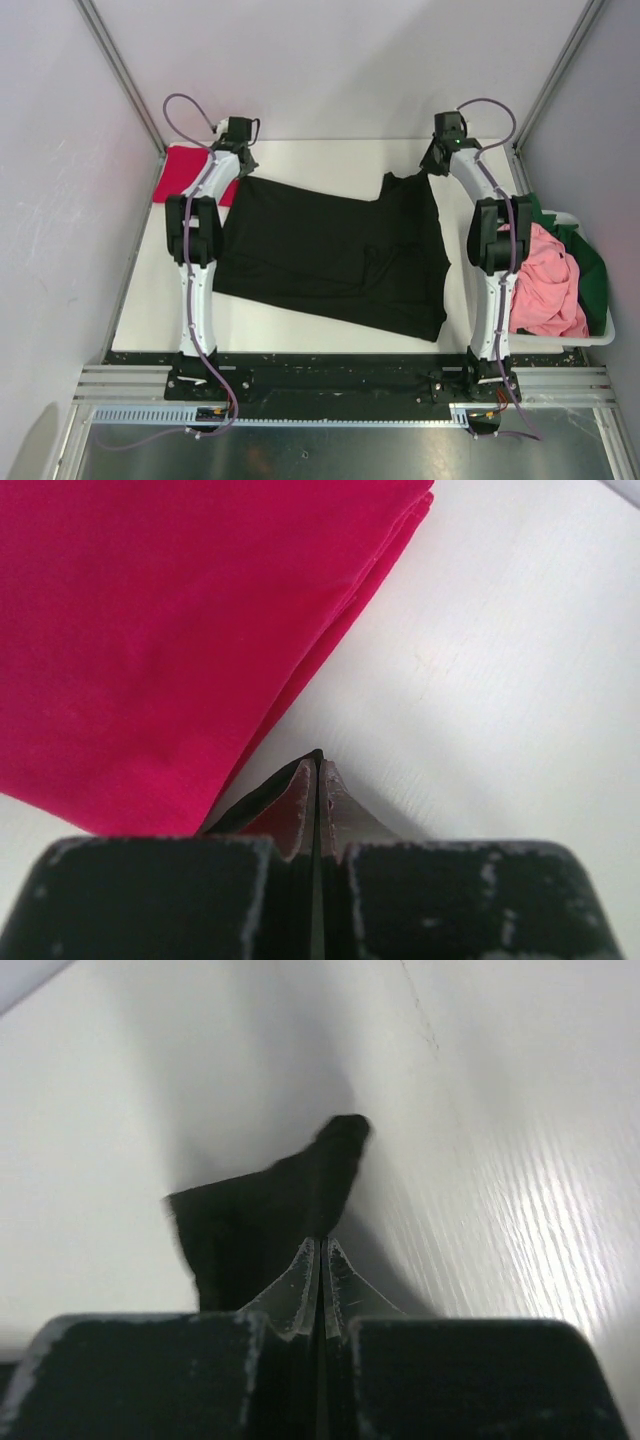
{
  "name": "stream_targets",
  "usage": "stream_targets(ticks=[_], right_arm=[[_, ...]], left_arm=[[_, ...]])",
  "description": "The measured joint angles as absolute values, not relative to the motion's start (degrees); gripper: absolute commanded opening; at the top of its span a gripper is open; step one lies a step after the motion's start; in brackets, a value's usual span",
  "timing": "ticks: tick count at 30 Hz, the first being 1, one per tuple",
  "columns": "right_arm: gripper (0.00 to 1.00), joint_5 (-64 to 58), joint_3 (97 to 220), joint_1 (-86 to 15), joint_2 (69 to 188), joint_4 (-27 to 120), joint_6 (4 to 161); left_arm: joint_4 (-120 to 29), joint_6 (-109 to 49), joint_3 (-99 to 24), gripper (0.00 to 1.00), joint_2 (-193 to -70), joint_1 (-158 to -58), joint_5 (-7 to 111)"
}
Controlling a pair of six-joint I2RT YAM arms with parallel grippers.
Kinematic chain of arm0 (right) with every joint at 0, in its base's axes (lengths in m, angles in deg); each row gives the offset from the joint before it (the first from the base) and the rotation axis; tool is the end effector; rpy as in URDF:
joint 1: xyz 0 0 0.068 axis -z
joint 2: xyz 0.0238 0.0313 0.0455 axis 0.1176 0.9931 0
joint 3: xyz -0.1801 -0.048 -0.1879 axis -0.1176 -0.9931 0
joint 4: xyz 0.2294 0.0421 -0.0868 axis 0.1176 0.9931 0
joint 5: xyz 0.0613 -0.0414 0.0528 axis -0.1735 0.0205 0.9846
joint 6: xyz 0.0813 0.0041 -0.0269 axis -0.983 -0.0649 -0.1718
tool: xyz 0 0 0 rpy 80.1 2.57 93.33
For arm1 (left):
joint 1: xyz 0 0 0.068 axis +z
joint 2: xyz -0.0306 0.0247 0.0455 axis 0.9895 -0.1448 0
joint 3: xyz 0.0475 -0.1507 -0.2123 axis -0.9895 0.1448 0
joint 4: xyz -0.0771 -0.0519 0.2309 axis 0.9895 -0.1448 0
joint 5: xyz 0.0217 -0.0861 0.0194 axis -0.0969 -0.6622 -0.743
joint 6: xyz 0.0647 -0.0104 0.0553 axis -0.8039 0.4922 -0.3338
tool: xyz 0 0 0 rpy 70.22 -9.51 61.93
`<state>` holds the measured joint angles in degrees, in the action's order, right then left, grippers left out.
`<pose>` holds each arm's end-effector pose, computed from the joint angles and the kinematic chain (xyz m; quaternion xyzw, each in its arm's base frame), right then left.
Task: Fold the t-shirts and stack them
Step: Fold the other side of the tshirt into a rectangle
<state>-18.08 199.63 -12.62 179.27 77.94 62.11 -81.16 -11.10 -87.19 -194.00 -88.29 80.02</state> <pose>0.5287 0.0441 0.1900 0.1954 0.9096 0.0425 0.3643 0.5411 -0.0369 0.1671 -0.2520 0.8925 0.0459 0.3714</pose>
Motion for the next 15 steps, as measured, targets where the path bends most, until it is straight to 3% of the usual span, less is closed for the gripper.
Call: stream_targets(ticks=[7, 15], right_arm=[[0.00, -17.6, 184.5, -13.1, 162.6, 74.0, 61.6], [0.00, -16.0, 165.0, -14.7, 147.4, 72.1, 59.9]], left_arm=[[-80.7, -11.5, -83.6, 0.00, -190.2, -88.3, 80.5], [-78.1, -11.6, -71.0, 0.00, -181.5, -88.2, 80.8]])
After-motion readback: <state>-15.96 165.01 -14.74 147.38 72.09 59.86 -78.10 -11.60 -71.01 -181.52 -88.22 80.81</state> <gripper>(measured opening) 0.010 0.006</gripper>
